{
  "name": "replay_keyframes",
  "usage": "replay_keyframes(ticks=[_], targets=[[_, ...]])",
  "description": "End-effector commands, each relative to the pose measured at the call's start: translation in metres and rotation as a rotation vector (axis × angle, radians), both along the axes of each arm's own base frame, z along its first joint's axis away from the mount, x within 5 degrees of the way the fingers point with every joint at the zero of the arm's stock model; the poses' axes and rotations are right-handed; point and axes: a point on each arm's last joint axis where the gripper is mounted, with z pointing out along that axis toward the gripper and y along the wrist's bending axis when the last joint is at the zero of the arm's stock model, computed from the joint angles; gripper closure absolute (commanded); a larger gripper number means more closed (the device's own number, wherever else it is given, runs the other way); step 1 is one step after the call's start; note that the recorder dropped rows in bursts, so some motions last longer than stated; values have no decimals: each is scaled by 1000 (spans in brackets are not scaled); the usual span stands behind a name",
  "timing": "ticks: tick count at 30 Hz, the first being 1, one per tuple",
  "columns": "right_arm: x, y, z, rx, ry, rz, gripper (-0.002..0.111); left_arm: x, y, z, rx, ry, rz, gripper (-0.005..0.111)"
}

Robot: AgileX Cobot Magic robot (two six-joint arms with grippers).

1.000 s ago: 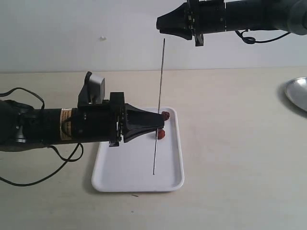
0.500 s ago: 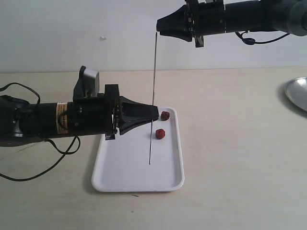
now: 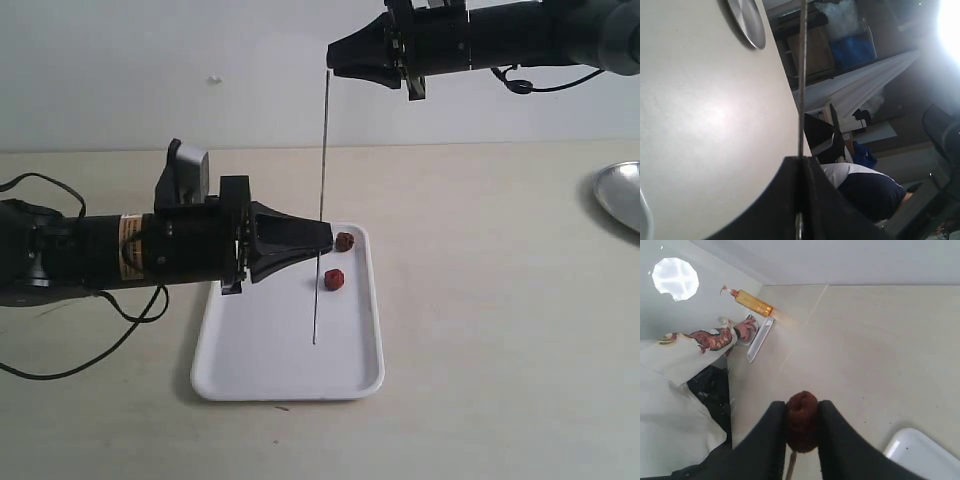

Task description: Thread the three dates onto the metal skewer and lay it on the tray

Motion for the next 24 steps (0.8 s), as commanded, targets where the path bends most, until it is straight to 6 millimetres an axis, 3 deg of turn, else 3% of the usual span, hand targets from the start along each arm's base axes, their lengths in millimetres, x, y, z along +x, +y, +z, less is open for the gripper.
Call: replay_keyframes(ticks=[1,24], targets=[[0,-2,4,15,-21,-1,87,-1,-3,3,-20,-3,-12,107],[0,2,5,28,-21,2,87,1,-3,4,-32,0,8,107]])
